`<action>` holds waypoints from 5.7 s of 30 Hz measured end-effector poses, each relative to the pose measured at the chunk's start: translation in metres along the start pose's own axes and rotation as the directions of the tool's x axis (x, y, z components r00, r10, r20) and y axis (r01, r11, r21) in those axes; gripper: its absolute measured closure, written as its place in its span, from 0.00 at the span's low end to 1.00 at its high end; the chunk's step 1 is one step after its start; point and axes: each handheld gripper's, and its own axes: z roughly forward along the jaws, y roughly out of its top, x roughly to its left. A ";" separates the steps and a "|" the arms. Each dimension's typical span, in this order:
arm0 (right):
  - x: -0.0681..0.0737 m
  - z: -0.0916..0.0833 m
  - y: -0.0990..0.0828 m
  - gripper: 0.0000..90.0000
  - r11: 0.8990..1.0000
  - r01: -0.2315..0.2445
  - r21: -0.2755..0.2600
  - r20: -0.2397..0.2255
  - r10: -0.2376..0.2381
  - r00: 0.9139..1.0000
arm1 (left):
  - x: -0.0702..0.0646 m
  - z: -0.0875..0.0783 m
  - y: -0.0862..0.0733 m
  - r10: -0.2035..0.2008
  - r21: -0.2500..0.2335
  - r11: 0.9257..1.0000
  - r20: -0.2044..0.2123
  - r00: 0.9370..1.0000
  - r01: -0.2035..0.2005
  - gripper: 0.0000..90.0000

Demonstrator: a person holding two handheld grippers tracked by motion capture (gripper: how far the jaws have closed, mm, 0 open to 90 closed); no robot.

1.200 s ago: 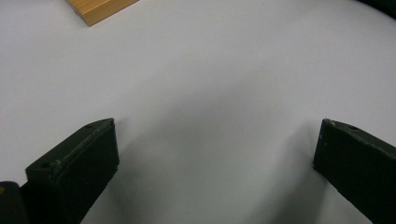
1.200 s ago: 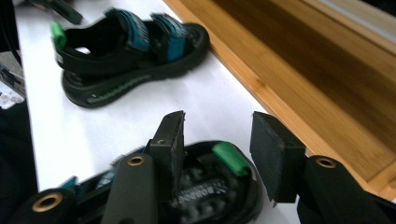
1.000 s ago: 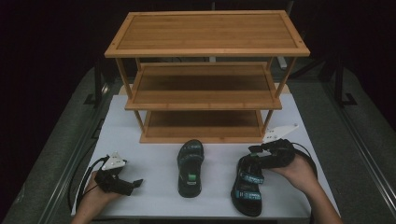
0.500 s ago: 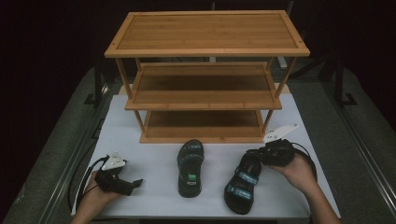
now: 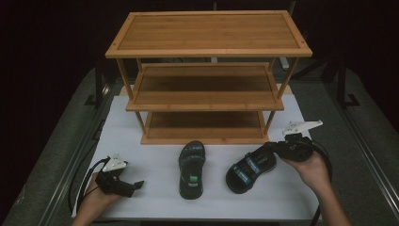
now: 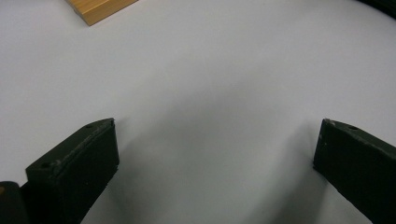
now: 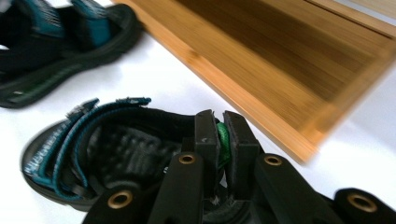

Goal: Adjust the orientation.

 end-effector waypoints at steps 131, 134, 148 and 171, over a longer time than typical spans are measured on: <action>0.027 0.026 0.003 0.76 0.995 0.085 -0.045 -0.317 -0.094 0.944 | 0.001 0.000 0.000 -0.001 0.003 1.000 0.003 1.000 0.001 0.00; 0.029 0.027 0.007 0.76 0.995 0.092 -0.044 -0.313 -0.101 0.944 | 0.001 0.000 0.000 0.000 0.003 1.000 0.002 1.000 0.000 0.00; 0.060 0.061 0.050 0.76 0.986 0.152 -0.075 -0.353 -0.169 0.920 | 0.001 0.000 0.000 -0.001 0.003 1.000 0.003 1.000 0.001 0.00; 0.073 0.087 0.049 0.62 0.985 0.157 -0.070 -0.357 -0.172 0.918 | 0.001 -0.001 0.003 0.009 -0.003 1.000 0.020 1.000 -0.009 0.00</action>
